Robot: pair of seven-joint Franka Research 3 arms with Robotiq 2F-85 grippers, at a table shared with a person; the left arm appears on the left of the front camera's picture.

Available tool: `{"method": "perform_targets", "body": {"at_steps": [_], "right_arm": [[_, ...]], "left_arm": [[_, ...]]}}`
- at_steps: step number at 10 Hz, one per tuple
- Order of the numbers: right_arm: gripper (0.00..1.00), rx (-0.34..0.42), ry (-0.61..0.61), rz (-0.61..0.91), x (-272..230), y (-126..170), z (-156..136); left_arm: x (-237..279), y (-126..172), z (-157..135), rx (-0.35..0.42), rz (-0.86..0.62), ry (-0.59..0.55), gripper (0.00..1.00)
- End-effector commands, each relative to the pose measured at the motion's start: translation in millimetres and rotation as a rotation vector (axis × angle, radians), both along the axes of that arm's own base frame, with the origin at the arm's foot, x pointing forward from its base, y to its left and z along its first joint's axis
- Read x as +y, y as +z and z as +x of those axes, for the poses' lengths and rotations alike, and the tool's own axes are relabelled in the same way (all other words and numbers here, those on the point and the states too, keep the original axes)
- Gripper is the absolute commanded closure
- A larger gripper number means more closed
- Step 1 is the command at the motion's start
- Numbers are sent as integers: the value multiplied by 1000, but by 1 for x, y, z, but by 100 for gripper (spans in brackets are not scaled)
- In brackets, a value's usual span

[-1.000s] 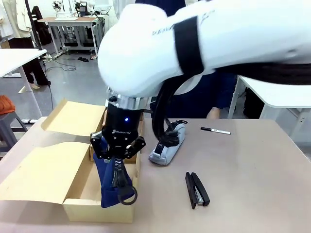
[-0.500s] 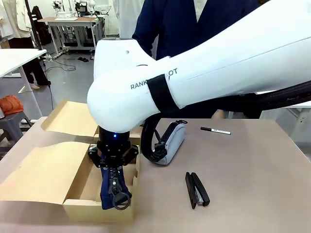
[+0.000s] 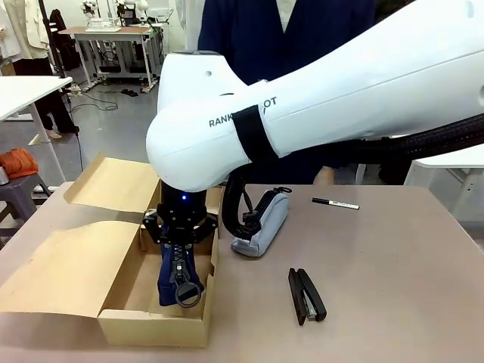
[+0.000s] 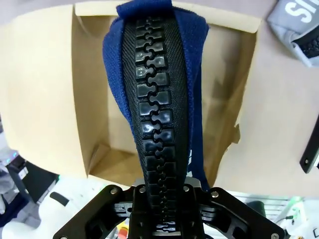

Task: Place items inside the box.
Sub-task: Pick up a Pencil pouch or Stapler and place it inside the Mailer Box closest to the robot.

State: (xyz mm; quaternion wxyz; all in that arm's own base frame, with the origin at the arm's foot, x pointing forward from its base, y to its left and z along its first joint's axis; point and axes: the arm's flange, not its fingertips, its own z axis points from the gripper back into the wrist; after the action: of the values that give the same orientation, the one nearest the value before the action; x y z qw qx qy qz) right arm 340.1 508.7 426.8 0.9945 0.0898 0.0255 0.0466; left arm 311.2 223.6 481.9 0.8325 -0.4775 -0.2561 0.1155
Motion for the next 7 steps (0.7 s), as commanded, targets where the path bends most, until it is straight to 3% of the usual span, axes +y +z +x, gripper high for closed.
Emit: {"method": "perform_targets", "body": {"at_steps": [1,7], "right_arm": [[93,19,-34,0,7,-10,-2],[93,67,17,-58,12,-53,-6]], "left_arm": [[-1,1,-2,-21,0,-7,0],[-1,1,-2,-21,0,-7,0]]}}
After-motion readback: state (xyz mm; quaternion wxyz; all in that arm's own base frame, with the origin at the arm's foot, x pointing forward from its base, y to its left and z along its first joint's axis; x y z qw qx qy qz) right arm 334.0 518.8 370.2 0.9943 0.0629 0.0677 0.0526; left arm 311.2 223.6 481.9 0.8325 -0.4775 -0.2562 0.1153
